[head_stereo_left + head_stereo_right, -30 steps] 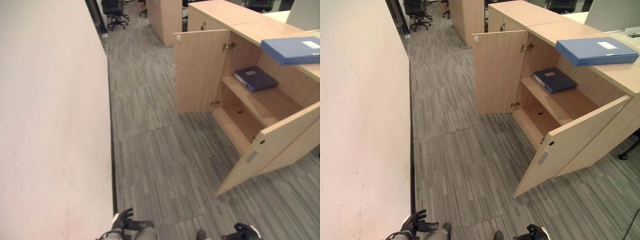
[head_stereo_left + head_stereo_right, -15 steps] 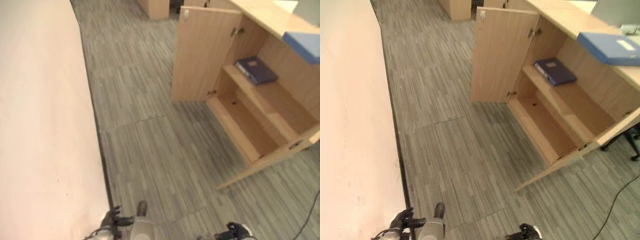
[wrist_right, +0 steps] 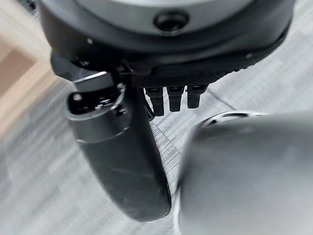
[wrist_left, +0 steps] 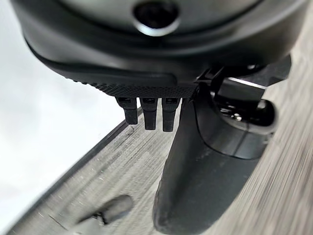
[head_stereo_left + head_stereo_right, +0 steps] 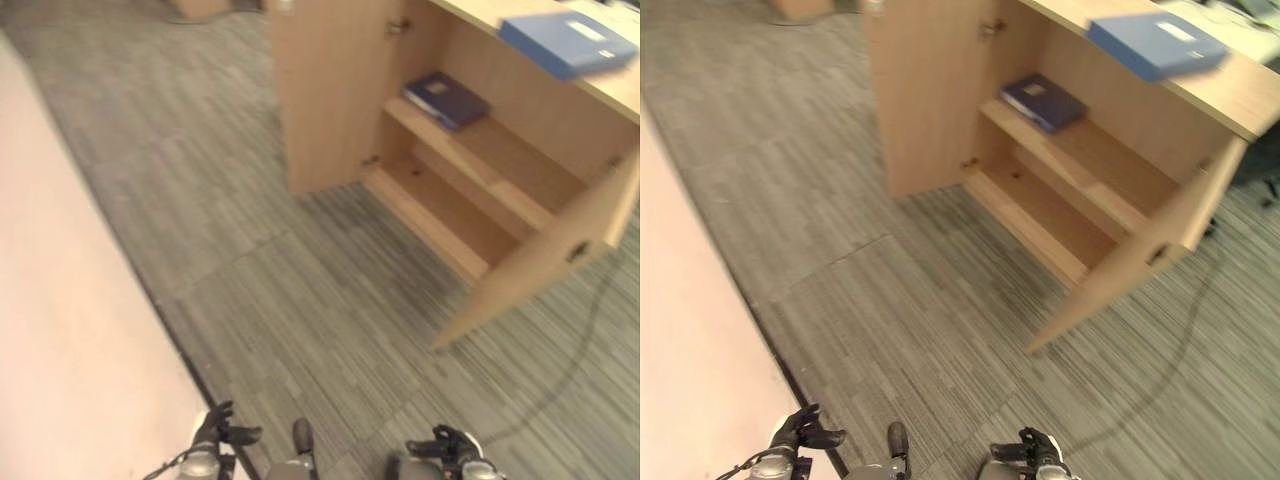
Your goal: Put the empty folder in the office cabinet
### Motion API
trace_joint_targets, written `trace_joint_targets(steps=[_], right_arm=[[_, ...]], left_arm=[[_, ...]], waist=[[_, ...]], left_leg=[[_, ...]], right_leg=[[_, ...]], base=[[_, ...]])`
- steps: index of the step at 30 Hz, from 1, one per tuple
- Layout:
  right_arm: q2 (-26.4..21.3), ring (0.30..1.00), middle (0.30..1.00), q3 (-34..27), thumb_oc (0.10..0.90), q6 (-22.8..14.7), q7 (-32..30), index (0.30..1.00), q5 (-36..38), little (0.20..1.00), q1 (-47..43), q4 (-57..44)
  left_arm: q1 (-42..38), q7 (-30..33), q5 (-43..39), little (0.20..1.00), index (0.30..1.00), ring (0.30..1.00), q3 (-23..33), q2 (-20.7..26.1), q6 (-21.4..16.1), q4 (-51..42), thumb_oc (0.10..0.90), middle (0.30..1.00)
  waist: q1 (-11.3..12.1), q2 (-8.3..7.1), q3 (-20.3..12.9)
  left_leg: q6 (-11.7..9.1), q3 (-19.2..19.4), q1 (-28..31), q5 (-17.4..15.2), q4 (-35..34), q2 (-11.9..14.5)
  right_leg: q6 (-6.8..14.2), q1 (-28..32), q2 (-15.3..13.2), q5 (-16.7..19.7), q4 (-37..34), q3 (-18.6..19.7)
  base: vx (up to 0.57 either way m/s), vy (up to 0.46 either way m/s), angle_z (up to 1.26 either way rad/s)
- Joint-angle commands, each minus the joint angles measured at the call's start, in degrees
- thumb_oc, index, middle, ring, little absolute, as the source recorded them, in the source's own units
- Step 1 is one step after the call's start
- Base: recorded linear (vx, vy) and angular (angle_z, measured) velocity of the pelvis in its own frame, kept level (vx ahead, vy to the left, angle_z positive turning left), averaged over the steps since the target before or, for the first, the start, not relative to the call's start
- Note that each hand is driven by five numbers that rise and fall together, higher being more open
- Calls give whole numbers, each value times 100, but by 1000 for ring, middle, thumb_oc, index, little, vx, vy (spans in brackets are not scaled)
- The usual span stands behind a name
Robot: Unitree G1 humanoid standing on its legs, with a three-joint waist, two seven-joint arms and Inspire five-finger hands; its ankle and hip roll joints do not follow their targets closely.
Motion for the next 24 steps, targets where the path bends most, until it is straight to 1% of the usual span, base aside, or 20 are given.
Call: trace_joint_targets(steps=[1, 2, 3, 4, 5, 7, 9, 10, 11, 12, 13, 14, 15, 16, 17, 19, 20, 22, 23, 24], right_arm=[[-689, 900, 900, -106, 800, 15, -202, 900, 106, 900, -45, 424], [-723, 900, 900, -154, 800, 27, -238, 900, 94, 900, -17, 494], [-752, 900, 900, -183, 800, 50, -244, 900, 63, 900, 21, 546], [-759, 900, 900, -272, 800, 96, -238, 900, 12, 900, 127, 633], [-766, 900, 900, -274, 800, 98, -237, 900, 10, 900, 132, 631], [-780, 900, 900, -369, 800, 152, -203, 900, -65, 900, 332, 758], [-795, 900, 900, -420, 800, 145, -200, 900, -75, 900, 450, 820], [-817, 900, 900, -452, 800, 145, -208, 900, -80, 900, 550, 896], [-909, 900, 900, -587, 800, 132, -182, 900, -5, 900, 683, 953], [-986, 900, 900, -590, 800, 129, -155, 900, -26, 900, 734, 951], [-1119, 900, 900, -605, 800, 97, -184, 900, 50, 900, 525, 810], [-1143, 900, 900, -653, 800, 67, -186, 900, 203, 900, 494, 740], [-1134, 900, 900, -601, 800, 70, -140, 900, 227, 900, 479, 664], [-1068, 900, 900, -528, 800, 89, -104, 900, 200, 900, 503, 639], [-1044, 900, 900, -513, 800, 89, -80, 900, 183, 900, 537, 613], [-1015, 900, 900, -437, 800, 97, -73, 900, 153, 900, 577, 598], [-1011, 900, 900, -420, 800, 101, -78, 900, 158, 900, 572, 582], [-1028, 900, 900, -397, 800, 91, -105, 900, 197, 900, 550, 527], [-1027, 900, 900, -396, 800, 81, -108, 900, 245, 900, 552, 491], [-1052, 900, 900, -425, 800, 64, -139, 900, 326, 900, 514, 500]], left_arm=[[-379, -65, 297, 900, 900, 900, -83, -77, -186, -90, 800, 900], [-405, -60, 337, 900, 900, 900, -133, -119, -200, -74, 800, 900], [-439, -56, 365, 900, 900, 900, -168, -172, -215, -71, 800, 900], [-468, -56, 414, 900, 900, 900, -225, -221, -233, -99, 800, 900], [-466, -55, 415, 900, 900, 900, -227, -230, -233, -98, 800, 900], [-481, -78, 511, 900, 900, 900, -258, -234, -248, -71, 800, 900], [-494, -108, 582, 900, 900, 900, -300, -241, -273, -22, 800, 900], [-474, -97, 668, 900, 900, 900, -324, -246, -284, 23, 800, 900], [-485, -103, 708, 900, 900, 900, -389, -296, -265, 82, 800, 900], [-488, -105, 680, 900, 900, 900, -412, -352, -260, 85, 800, 900], [-616, -103, 514, 900, 900, 900, -498, -405, -249, -79, 800, 900], [-652, -97, 485, 900, 900, 900, -507, -404, -251, -113, 800, 900], [-702, -92, 468, 900, 900, 900, -541, -420, -259, -124, 800, 900], [-673, -87, 424, 900, 900, 900, -527, -452, -240, -77, 800, 900], [-652, -85, 411, 900, 900, 900, -534, -457, -236, -72, 800, 900], [-633, -78, 401, 900, 900, 900, -557, -455, -225, -41, 800, 900], [-627, -81, 399, 900, 900, 900, -579, -453, -214, -40, 800, 900], [-593, -82, 365, 900, 900, 900, -571, -436, -219, -37, 800, 900], [-565, -92, 337, 900, 900, 900, -550, -423, -217, -15, 800, 900], [-518, -85, 307, 900, 900, 900, -513, -404, -220, 49, 800, 900]], waist=[[-230, 257, 260], [-380, 258, 304], [-493, 320, 338], [-711, 386, 375], [-709, 411, 378], [-922, 491, 403], [-979, 481, 358], [-1042, 467, 317], [-1270, 624, 227], [-1379, 715, 207], [-1275, 607, 438], [-1269, 513, 472], [-1177, 406, 481], [-991, 328, 430], [-934, 330, 435], [-823, 388, 409], [-764, 424, 396], [-620, 475, 358], [-544, 421, 335], [-436, 374, 296]], left_leg=[[-526, -1145, 291, -326, 11, 223], [-524, -1158, 418, -442, 11, 159], [-534, -1176, 555, -575, 11, 141], [-564, -1236, 769, -749, 11, 94], [-563, -1236, 782, -769, 11, 112], [-614, -1287, 1045, -966, 11, 124], [-636, -1313, 1146, -1062, 11, 89], [-647, -1319, 1281, -1148, 11, 42], [-748, -1405, 1555, -1228, 33, 204], [-875, -1428, 1403, -1101, 717, 365], [-1064, -1798, 428, -205, 3148, 306], [-1054, -1841, 271, -58, 3475, 222], [-988, -1809, -64, -59, 3689, 212], [-888, -1894, -588, -148, 3102, 418], [-893, -1910, -536, -159, 2829, 541], [-959, -2118, -649, 91, 1751, 871], [-1012, -2283, -723, 330, 1339, 1010], [-1087, -2731, -1046, 606, 696, 1201], [-1134, -2917, -1127, 656, 386, 1228], [-1231, -3347, -1417, 691, 148, 1297]], right_leg=[[56, 441, 9, 719, -1096, 156], [89, 184, -50, 965, -1270, 160], [162, 1, -89, 1155, -1463, 128], [278, -341, -211, 1378, -1693, 198], [285, -321, -194, 1378, -1707, 190], [376, -530, -305, 1472, -1740, 357], [377, -412, -357, 1492, -1845, 396], [316, -361, -395, 1636, -1783, 397], [204, -261, -416, 1638, -1551, 377], [26, -141, -347, 1428, -1395, 364], [-453, 487, -206, 892, -1286, 497], [-550, 614, -230, 806, -1303, 635], [-610, 880, -230, 610, -1271, 869], [-571, 1267, -229, 290, -1209, 1093], [-550, 1381, -205, 161, -1142, 1161], [-450, 1571, -165, -84, -1035, 1288], [-402, 1684, -124, -195, -1010, 1378], [-341, 1918, -84, -378, -960, 1678], [-337, 2076, -115, -540, -904, 1877], [-278, 2315, -125, -630, -950, 2287]], base=[[419, 0, -76], [337, -27, -11], [500, -47, 6], [394, -32, 4], [438, -54, 14], [361, -67, 17], [258, -60, 27], [538, -176, 65], [712, -290, 65], [914, -522, 57], [612, -424, 45], [657, -368, 29], [759, -39, -42], [800, 41, -64], [714, 167, -79], [476, 181, -83], [530, 209, -71], [589, 212, -60], [808, 274, -76], [768, 273, -83]])
